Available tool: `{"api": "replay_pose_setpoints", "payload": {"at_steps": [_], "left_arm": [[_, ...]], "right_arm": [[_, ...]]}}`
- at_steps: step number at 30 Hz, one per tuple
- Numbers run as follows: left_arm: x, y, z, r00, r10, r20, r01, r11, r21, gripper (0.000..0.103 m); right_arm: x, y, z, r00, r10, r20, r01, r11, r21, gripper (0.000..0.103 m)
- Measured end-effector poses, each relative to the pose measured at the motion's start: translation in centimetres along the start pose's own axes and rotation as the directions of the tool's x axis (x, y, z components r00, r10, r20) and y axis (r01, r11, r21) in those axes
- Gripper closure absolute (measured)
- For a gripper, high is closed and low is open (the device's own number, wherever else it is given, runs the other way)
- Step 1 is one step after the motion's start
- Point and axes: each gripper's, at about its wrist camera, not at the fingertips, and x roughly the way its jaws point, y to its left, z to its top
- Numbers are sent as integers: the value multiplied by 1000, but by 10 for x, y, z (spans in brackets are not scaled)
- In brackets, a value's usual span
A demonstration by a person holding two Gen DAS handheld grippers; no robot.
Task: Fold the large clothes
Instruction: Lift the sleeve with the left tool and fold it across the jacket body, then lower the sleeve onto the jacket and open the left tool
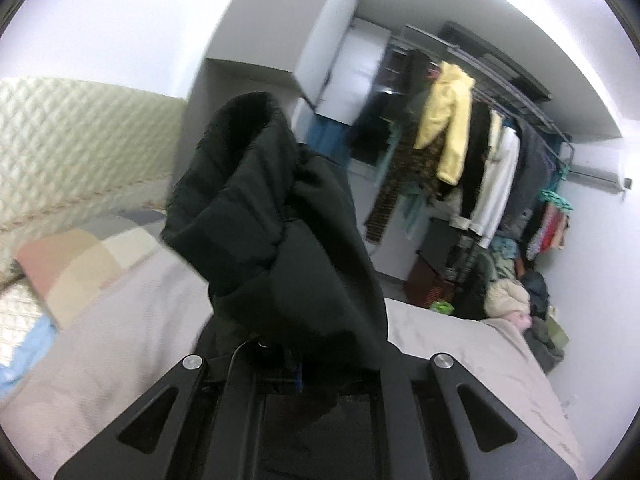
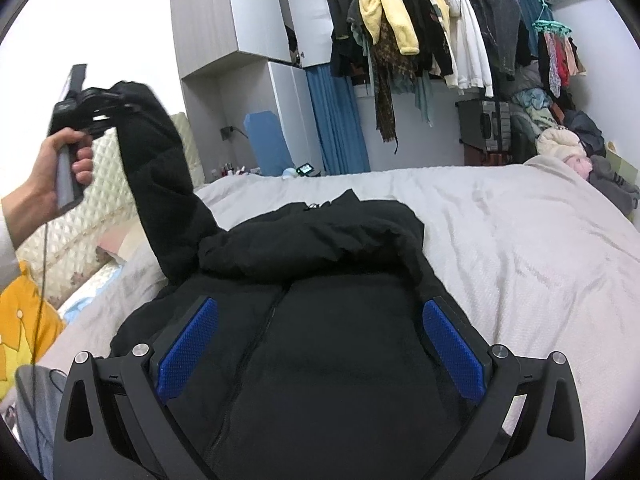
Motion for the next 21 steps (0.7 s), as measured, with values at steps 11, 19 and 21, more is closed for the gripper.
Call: {"api": "replay_pose_setpoints", "payload": {"at_steps": [11, 19, 21], "left_arm": [[61, -146, -114, 992, -82, -94, 106, 953, 285, 92], [116, -211, -224, 960, -121, -252, 201, 927, 317, 92], [127, -217, -247, 955, -99, -278, 192, 924, 331, 92]], "right_arm": [[-7, -26, 3, 999, -21, 37, 17, 996, 87, 0], [0, -36, 5, 999, -34, 39, 31, 995, 95, 0], [2, -40, 6, 999, -34, 41, 29, 994, 105, 0]]}}
